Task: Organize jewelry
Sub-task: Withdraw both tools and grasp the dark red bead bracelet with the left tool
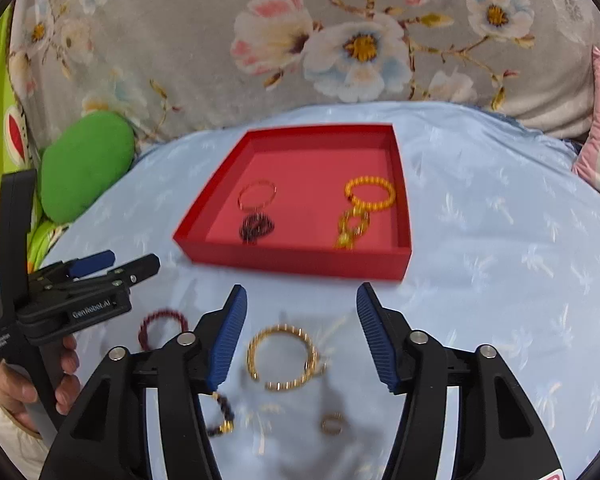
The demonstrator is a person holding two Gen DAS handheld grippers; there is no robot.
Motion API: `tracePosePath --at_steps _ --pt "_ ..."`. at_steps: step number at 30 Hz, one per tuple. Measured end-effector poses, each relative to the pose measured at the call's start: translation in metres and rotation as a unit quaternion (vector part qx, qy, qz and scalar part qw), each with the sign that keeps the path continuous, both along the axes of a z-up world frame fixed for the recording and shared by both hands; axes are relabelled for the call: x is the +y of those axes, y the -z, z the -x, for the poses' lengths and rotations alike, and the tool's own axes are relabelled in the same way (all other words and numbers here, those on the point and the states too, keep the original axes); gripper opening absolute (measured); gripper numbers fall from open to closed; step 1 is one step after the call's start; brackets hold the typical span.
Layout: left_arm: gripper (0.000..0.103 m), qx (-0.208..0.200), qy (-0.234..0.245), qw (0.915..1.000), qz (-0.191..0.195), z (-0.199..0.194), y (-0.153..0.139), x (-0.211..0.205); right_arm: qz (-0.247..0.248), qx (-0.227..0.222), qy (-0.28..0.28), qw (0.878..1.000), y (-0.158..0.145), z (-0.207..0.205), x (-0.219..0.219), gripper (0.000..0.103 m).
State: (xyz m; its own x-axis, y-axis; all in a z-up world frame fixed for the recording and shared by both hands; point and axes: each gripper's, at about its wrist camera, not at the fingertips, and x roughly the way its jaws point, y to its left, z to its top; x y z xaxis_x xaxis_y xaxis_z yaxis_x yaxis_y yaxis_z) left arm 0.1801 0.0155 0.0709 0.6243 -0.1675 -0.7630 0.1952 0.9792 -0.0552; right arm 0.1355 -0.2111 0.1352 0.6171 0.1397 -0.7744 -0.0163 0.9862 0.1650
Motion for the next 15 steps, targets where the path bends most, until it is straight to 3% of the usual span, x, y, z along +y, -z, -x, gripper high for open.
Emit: tracePosePath --at_steps 5,15 --pt "0.088 0.017 -0.009 0.9997 0.011 0.020 0.020 0.009 0.014 0.023 0.001 1.000 0.025 0.016 0.010 0.059" --pt "0.090 0.031 -0.009 0.9994 -0.008 0.034 0.050 0.004 0.035 0.044 -0.012 0.998 0.054 0.008 0.032 0.063"
